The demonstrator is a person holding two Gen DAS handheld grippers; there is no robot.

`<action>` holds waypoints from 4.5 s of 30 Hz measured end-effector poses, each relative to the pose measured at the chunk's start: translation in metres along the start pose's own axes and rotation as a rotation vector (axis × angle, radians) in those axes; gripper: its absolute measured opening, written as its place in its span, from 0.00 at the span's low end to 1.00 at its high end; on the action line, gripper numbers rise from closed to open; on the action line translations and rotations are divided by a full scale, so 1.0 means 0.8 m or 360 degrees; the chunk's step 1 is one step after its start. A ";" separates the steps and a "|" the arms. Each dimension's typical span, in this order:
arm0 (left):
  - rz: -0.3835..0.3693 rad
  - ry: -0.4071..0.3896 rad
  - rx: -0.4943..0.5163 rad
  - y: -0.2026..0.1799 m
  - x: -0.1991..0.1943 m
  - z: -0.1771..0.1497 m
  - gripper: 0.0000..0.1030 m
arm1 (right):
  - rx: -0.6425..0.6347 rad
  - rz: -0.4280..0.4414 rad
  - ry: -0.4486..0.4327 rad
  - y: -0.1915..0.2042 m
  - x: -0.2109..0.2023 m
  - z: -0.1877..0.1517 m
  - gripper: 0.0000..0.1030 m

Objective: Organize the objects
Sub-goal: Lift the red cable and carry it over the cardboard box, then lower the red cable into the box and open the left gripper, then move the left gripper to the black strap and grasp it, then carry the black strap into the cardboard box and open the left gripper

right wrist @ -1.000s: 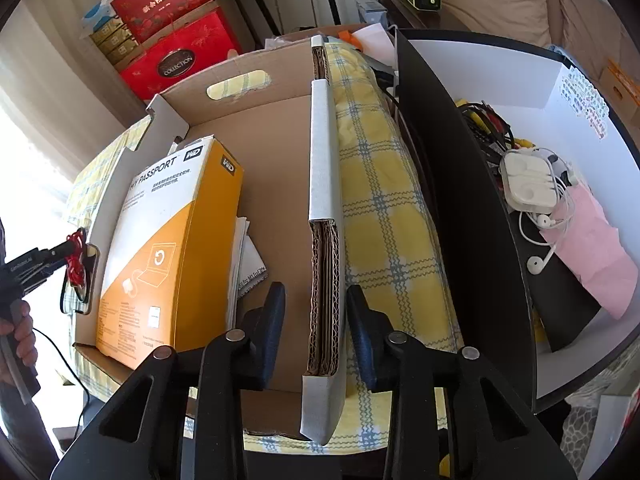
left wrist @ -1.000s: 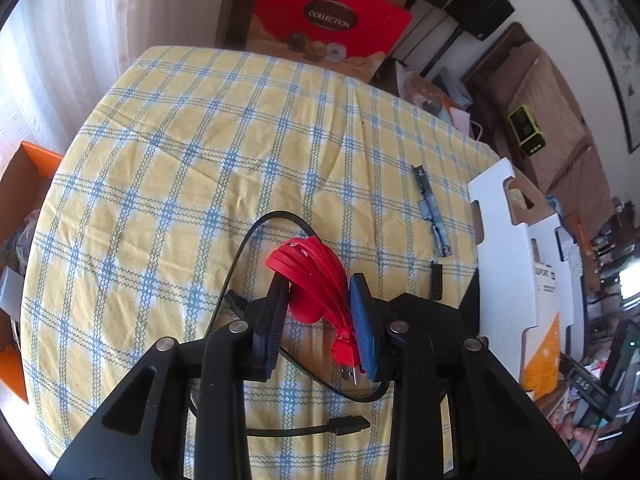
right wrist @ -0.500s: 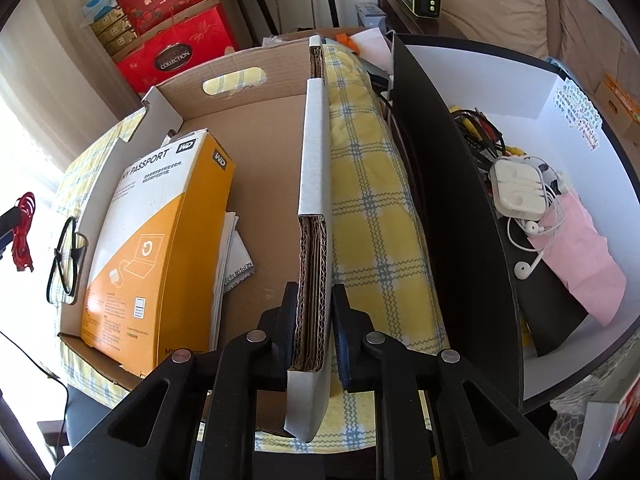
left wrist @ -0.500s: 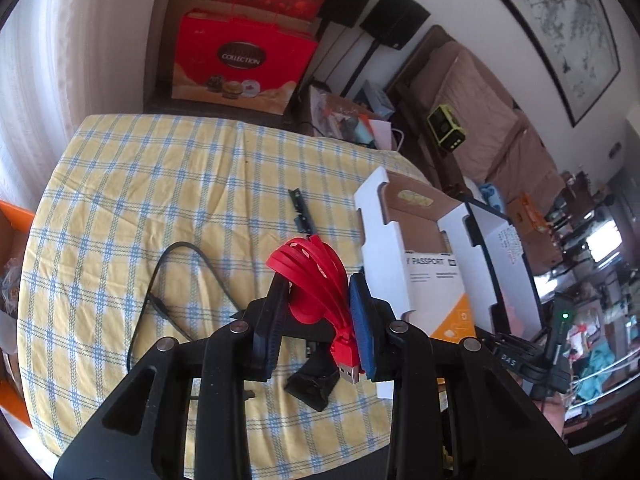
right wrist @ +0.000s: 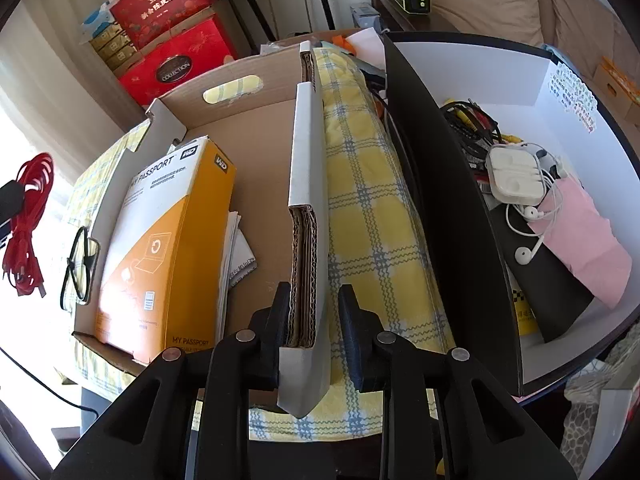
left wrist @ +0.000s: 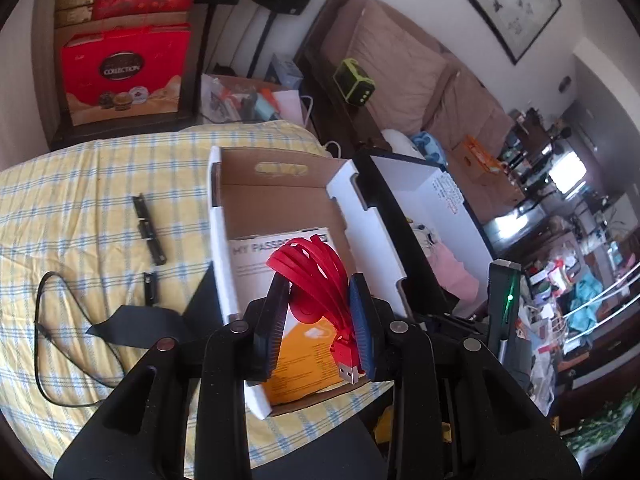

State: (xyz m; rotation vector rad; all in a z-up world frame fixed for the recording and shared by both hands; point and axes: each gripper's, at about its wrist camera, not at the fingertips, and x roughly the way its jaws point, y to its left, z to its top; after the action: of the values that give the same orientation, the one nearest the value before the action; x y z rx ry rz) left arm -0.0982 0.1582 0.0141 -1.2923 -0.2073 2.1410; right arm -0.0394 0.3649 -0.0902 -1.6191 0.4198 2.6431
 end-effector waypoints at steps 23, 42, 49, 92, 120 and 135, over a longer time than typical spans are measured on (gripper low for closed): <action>0.0011 0.0293 0.0133 -0.068 0.130 -0.006 0.31 | 0.0026 0.0061 -0.0006 -0.003 -0.007 -0.006 0.19; 0.0218 -0.0020 0.0009 0.043 -0.006 -0.043 0.76 | 0.0020 0.0009 -0.0044 -0.006 -0.021 0.025 0.40; 0.0195 -0.0003 -0.0166 0.099 -0.014 -0.052 0.76 | -0.0018 -0.0035 -0.0069 0.003 -0.022 0.058 0.44; 0.0480 0.0197 0.0230 0.114 0.016 -0.110 0.07 | -0.0012 -0.0040 0.0037 0.015 0.018 0.058 0.36; 0.0303 0.0146 -0.0539 0.155 0.066 -0.050 0.23 | 0.0016 -0.0020 0.0039 0.010 0.021 0.055 0.36; 0.0072 -0.0157 -0.0443 0.126 -0.023 -0.018 0.02 | 0.0017 -0.0007 0.0037 0.006 0.021 0.053 0.36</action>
State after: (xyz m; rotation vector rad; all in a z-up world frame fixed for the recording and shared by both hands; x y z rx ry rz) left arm -0.1229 0.0650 -0.0227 -1.3544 -0.5387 2.2765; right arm -0.0848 0.3676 -0.0857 -1.6472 0.4299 2.6170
